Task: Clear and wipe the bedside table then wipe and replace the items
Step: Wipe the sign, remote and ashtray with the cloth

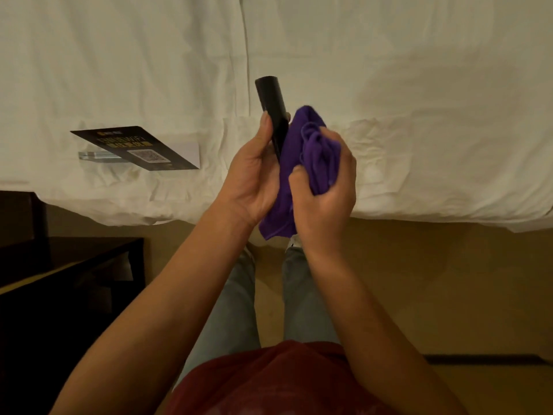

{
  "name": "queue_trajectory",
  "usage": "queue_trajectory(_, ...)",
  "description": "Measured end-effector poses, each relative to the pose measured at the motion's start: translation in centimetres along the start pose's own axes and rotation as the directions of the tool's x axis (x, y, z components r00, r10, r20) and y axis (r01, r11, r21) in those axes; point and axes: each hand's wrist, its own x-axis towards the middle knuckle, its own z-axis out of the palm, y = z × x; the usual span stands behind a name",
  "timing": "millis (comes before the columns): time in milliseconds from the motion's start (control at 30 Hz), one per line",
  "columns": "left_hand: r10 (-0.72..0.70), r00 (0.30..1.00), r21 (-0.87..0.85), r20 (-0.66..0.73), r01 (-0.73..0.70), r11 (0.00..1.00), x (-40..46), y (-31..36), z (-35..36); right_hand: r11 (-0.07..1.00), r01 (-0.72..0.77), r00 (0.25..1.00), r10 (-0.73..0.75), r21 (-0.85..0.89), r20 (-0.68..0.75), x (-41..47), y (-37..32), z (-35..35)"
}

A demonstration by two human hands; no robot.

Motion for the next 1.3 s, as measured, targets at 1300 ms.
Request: queue_trajectory(1300, 0.285, 0.951, 0.257, -0.117, -0.248, 0.934, 1.0, 1.1, 0.4, 0.991, -0.123, 0.97, 0.13, -0.048, 0.206, 5.0, -4.1, 2.0)
